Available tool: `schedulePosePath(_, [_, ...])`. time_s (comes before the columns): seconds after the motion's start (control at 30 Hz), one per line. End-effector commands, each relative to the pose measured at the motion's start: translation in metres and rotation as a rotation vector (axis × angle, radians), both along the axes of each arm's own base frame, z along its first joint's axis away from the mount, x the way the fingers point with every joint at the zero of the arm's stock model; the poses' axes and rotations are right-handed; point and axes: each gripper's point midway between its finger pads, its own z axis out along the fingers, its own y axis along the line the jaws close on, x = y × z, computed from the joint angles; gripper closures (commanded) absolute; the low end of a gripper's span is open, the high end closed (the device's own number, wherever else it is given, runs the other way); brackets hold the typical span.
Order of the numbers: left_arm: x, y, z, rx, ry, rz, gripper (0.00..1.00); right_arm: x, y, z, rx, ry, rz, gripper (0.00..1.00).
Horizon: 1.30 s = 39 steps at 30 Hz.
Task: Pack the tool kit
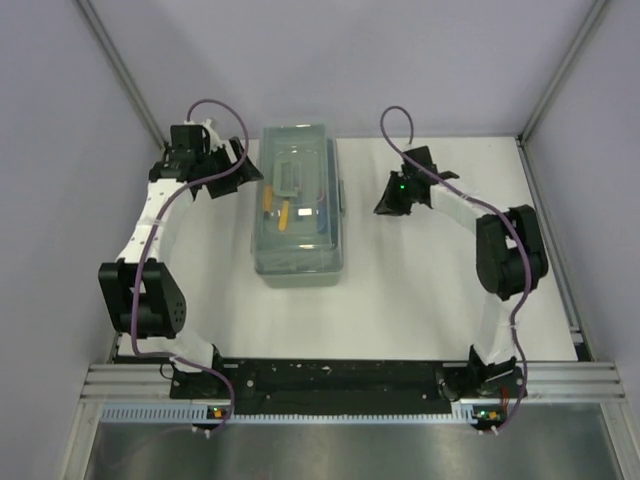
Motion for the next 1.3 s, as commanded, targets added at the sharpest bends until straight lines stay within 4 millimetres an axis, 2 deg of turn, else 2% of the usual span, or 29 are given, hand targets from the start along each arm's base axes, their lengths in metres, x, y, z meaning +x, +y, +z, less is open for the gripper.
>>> schedulePosePath(0.0, [-0.028, 0.021, 0.024, 0.111, 0.018, 0.07, 0.13, 0.003, -0.062, 0.064, -0.107, -0.174, -0.095, 0.84])
schedulePosePath(0.1, [-0.041, 0.029, 0.046, 0.141, -0.016, 0.105, 0.07, -0.012, -0.087, 0.078, -0.14, -0.195, -0.132, 0.74])
schedulePosePath(0.17, [-0.056, 0.034, 0.059, 0.152, -0.037, 0.13, 0.02, -0.027, -0.101, 0.088, -0.15, -0.207, -0.147, 0.67])
schedulePosePath(0.27, [-0.081, 0.033, 0.074, 0.145, -0.088, 0.132, 0.02, -0.049, -0.12, 0.11, -0.158, -0.233, -0.168, 0.6])
schedulePosePath(0.3, [-0.091, 0.033, 0.08, 0.142, -0.11, 0.137, 0.02, -0.059, -0.127, 0.125, -0.159, -0.264, -0.182, 0.56])
schedulePosePath(0.5, [-0.148, 0.045, 0.093, 0.16, -0.175, 0.214, 0.02, -0.112, -0.169, 0.162, -0.231, -0.349, -0.272, 0.39])
schedulePosePath(0.57, [-0.167, 0.04, 0.096, 0.141, -0.197, 0.19, 0.02, -0.13, -0.192, 0.169, -0.308, -0.387, -0.357, 0.39])
schedulePosePath(0.63, [-0.186, 0.025, 0.101, 0.103, -0.272, 0.105, 0.01, -0.146, -0.209, 0.177, -0.349, -0.442, -0.434, 0.36])
schedulePosePath(0.73, [-0.201, 0.021, 0.092, 0.089, -0.34, 0.084, 0.02, -0.171, -0.228, 0.186, -0.364, -0.516, -0.541, 0.28])
schedulePosePath(0.83, [-0.211, 0.033, 0.079, 0.127, -0.332, 0.143, 0.02, -0.195, -0.239, 0.187, -0.355, -0.573, -0.606, 0.21])
schedulePosePath(0.87, [-0.214, 0.037, 0.074, 0.147, -0.323, 0.158, 0.02, -0.202, -0.24, 0.187, -0.35, -0.591, -0.613, 0.15])
schedulePosePath(0.97, [-0.223, 0.047, 0.063, 0.192, -0.284, 0.202, 0.02, -0.222, -0.248, 0.182, -0.348, -0.633, -0.645, 0.13])
schedulePosePath(1.1, [-0.23, 0.049, 0.054, 0.205, -0.267, 0.209, 0.02, -0.24, -0.261, 0.182, -0.367, -0.667, -0.705, 0.06])
schedulePosePath(1.13, [-0.23, 0.049, 0.052, 0.207, -0.262, 0.212, 0.01, -0.242, -0.263, 0.183, -0.366, -0.677, -0.721, 0.01])
schedulePosePath(1.27, [-0.228, 0.051, 0.049, 0.207, -0.257, 0.224, 0.02, -0.245, -0.27, 0.185, -0.382, -0.688, -0.757, 0.01])
